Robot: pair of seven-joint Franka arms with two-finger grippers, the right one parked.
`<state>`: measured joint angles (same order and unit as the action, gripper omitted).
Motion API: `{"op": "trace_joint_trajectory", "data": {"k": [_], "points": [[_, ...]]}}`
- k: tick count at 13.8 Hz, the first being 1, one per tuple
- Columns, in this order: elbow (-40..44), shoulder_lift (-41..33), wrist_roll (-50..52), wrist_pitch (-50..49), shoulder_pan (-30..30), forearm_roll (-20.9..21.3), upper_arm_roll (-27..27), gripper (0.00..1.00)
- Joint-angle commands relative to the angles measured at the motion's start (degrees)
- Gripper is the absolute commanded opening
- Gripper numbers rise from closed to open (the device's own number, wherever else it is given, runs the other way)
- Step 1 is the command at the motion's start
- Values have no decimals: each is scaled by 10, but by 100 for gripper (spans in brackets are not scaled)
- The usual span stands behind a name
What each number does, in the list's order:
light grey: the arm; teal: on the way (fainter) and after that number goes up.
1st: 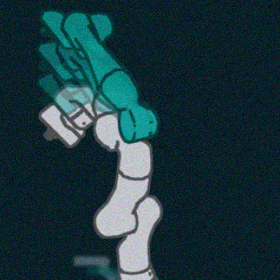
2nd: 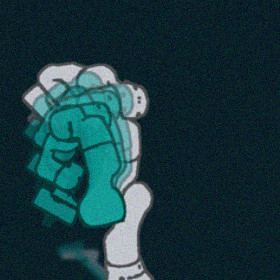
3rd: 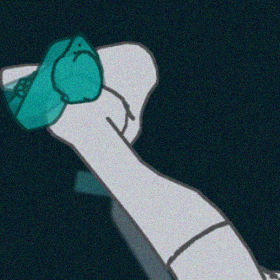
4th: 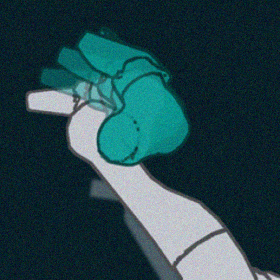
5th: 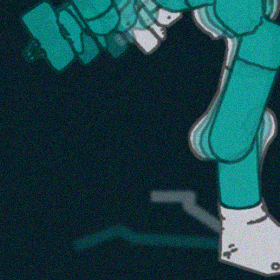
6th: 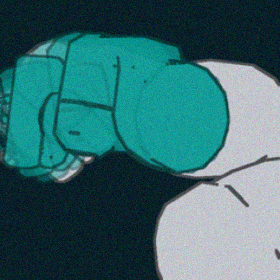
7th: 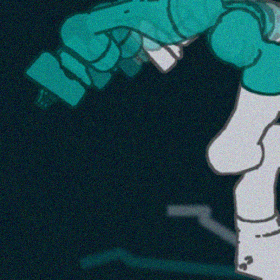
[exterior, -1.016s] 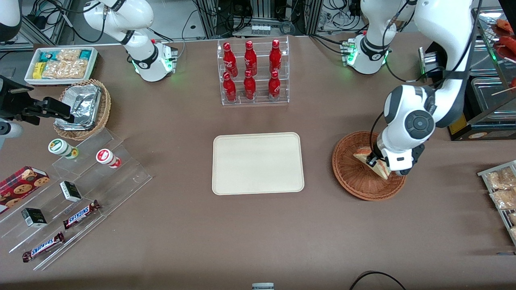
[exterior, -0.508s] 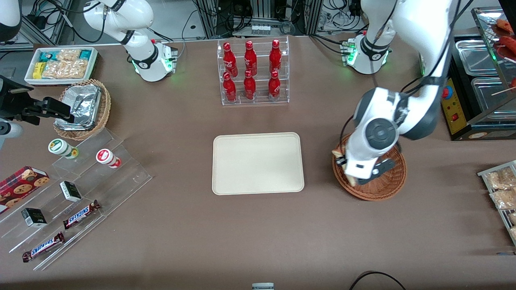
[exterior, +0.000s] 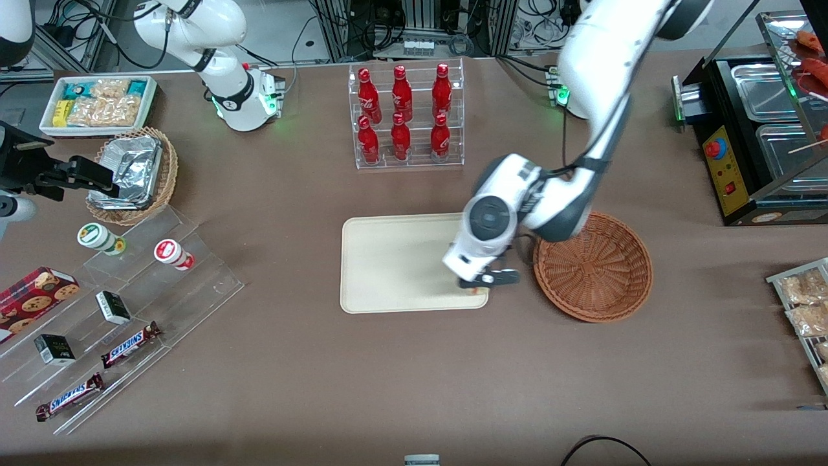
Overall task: Place sandwich from basket to tray
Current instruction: 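Lift the sandwich and carry it with the left gripper over the cream tray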
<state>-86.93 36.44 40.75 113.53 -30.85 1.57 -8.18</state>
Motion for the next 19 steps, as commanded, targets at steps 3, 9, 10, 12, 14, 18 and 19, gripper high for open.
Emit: {"op": "trace_joint_trajectory", "data": {"k": [3,9,10,12,14,18,19], "points": [[47,42,63,61,-57,-10,6,0],[102,91,159,68,-81,-3,7,0],[108,96,165,68,-85,-3,7,0],[122,111,167,69,-88,-3,8,0],[126,120,171,71,-97,-2,9,0],[125,131,168,100,-102,-2,9,73],[124,130,162,100,-103,2,11,100]]}}
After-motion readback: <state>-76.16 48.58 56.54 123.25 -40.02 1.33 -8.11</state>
